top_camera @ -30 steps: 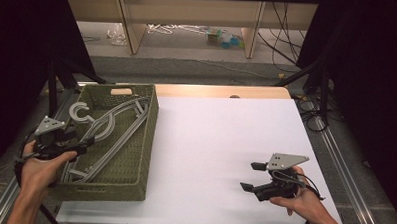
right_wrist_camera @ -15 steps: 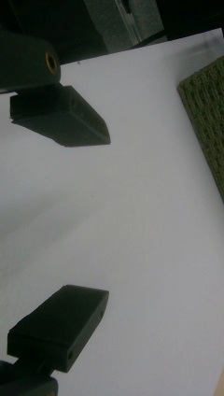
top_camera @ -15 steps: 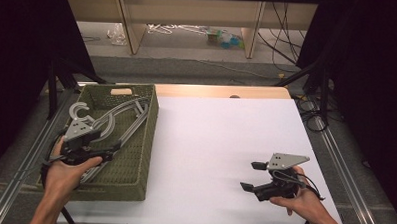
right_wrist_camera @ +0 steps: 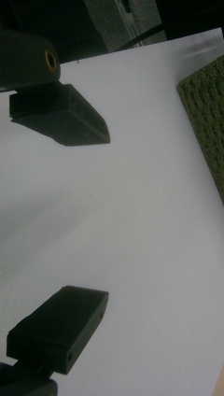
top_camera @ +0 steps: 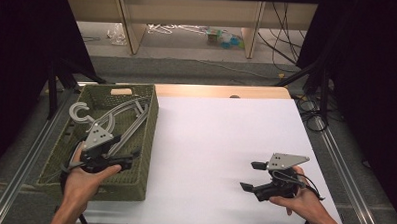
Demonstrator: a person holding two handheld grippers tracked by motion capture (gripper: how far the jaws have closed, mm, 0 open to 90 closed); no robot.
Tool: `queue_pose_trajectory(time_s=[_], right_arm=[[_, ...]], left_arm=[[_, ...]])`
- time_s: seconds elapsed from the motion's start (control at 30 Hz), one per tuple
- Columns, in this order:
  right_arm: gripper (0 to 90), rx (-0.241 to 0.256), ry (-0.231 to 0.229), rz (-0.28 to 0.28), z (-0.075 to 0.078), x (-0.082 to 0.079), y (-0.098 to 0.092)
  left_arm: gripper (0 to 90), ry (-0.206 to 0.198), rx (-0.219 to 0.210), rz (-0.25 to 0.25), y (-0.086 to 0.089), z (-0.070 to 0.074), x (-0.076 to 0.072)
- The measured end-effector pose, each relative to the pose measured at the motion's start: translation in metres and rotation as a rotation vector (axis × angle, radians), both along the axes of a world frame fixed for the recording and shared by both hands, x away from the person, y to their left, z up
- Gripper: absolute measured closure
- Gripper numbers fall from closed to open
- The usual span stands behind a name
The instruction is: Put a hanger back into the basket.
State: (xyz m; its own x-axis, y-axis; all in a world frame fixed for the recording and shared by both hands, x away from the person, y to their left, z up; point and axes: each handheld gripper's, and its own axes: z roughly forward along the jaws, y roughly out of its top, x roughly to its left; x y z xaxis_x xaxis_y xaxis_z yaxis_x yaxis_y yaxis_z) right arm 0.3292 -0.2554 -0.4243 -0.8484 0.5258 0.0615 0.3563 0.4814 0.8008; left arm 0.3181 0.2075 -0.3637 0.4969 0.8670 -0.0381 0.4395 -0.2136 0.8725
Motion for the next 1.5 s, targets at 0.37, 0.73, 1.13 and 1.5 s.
queue_pose_trajectory(time_s=[0.37, 0.73, 1.13, 1.5], right_arm=[[20.7, 0.006, -0.006, -0.006, 0.000, 0.000, 0.000], [20.6, 0.009, -0.012, -0.007, 0.000, -0.002, 0.000], [20.5, 0.016, -0.022, 0.003, -0.002, -0.007, -0.001], [20.3, 0.012, -0.017, 0.016, -0.003, -0.014, 0.000]], left_arm=[[22.5, -0.046, -0.031, -0.068, -0.035, -0.002, -0.010], [22.4, -0.063, -0.012, -0.150, -0.068, -0.011, -0.021], [22.2, -0.059, -0.014, -0.192, -0.088, -0.028, -0.028], [21.9, -0.067, 0.000, -0.208, -0.094, -0.056, -0.035]])
